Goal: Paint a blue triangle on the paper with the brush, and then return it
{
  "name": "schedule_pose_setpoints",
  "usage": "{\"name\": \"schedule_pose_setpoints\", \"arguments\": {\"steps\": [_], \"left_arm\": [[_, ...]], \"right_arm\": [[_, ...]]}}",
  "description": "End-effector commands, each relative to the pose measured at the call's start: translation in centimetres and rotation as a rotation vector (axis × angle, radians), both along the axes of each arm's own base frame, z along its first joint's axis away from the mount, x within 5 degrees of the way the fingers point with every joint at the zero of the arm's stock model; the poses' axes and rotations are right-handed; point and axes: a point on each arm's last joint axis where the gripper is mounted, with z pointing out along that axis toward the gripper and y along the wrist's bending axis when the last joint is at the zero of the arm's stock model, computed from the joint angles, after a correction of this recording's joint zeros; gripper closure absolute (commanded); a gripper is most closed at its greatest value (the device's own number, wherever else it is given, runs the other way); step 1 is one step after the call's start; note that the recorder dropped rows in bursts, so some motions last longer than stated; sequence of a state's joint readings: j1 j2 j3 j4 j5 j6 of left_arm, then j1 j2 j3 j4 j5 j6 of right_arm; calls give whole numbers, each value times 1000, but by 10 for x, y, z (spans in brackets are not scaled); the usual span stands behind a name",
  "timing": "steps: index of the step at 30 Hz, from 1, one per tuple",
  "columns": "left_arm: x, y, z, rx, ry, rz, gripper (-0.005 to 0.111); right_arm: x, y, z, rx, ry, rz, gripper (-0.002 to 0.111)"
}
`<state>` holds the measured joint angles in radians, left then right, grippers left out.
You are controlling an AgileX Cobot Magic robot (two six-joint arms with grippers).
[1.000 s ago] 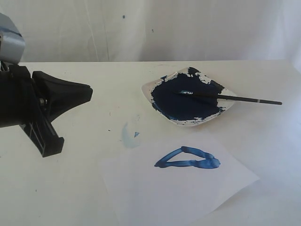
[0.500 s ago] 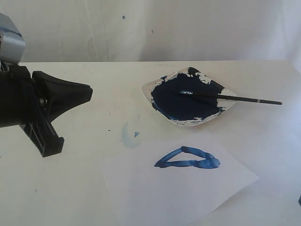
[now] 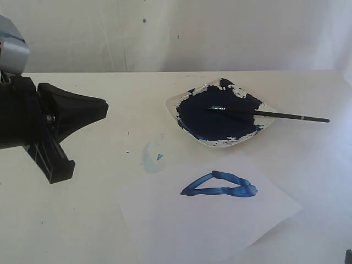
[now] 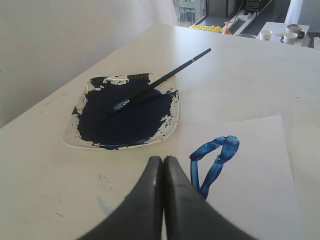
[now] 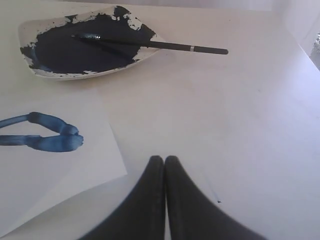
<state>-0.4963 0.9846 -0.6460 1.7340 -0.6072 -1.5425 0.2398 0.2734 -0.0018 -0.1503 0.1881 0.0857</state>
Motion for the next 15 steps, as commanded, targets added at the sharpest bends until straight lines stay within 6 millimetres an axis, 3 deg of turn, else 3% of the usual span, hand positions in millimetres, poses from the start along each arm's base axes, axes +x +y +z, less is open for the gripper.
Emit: {"name": "schedule_pose_setpoints", "arguments": {"steps": [1, 15], "left_arm": [[-2, 0, -1, 7, -3, -8, 107], [-2, 0, -1, 7, -3, -8, 107]], "right_arm": [[0, 0, 0, -8, -9, 4, 108], [-19, -7, 4, 15, -126, -22, 108]]}}
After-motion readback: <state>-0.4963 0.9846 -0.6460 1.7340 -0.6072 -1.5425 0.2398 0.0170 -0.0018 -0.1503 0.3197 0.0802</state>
